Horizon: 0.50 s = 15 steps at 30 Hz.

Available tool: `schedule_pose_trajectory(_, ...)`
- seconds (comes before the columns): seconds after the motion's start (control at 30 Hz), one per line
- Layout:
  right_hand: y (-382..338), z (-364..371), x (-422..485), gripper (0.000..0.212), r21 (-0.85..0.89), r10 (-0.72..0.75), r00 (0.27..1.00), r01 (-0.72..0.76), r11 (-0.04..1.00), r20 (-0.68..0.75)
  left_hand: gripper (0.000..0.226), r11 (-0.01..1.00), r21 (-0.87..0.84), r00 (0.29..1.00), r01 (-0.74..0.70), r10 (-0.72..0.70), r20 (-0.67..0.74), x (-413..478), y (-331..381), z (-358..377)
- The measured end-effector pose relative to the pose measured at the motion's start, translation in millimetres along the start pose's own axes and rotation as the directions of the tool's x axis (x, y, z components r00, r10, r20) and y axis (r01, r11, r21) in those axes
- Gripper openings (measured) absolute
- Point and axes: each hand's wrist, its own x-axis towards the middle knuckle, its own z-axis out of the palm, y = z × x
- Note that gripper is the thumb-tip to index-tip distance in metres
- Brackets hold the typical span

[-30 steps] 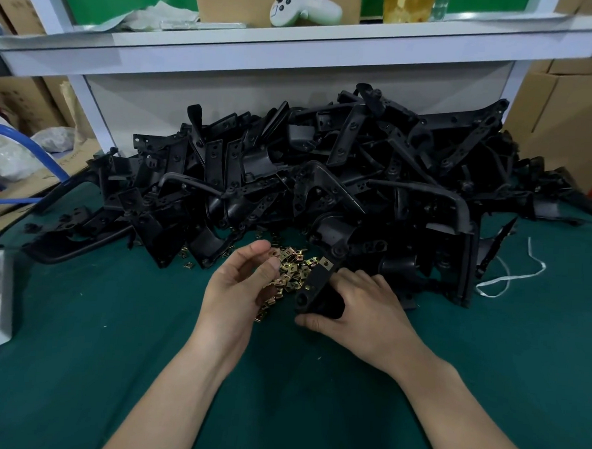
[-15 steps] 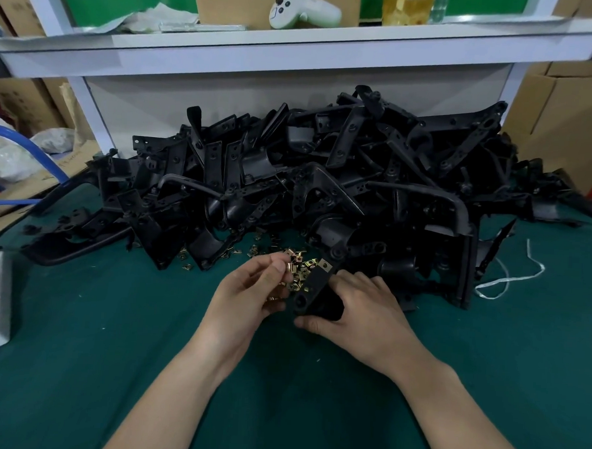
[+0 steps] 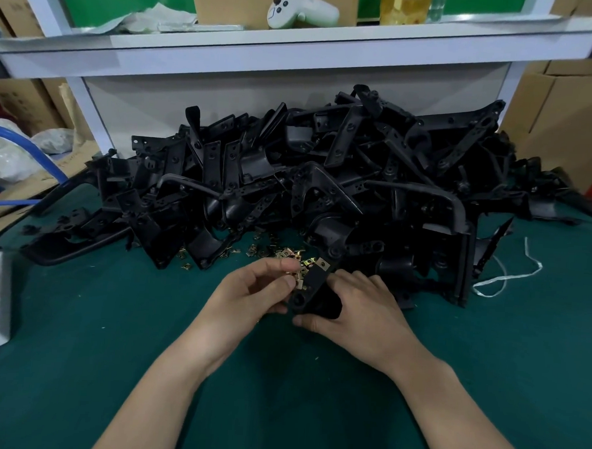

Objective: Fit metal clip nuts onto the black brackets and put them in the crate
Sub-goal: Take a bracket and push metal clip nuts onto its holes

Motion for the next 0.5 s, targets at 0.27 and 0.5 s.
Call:
schedule_pose_trajectory(0.27, 0.1, -0.3, 0.3, 0.072, 0.009, -0.007, 1.0, 0.007, 1.0, -0.003, 0.022, 0.999, -0.037, 0.997, 0.007, -0.009, -0.07, 2.3, -1.7, 0.1)
schedule_pose_trajectory(0.5, 0.0, -0.9, -0.3, 0.073, -0.008, -0.006, 1.0, 0.006, 1.0, 0.002, 0.021, 0.999, 0.02, 0.999, 0.031, -0.03, -0.024, 1.6, -3.4, -0.9)
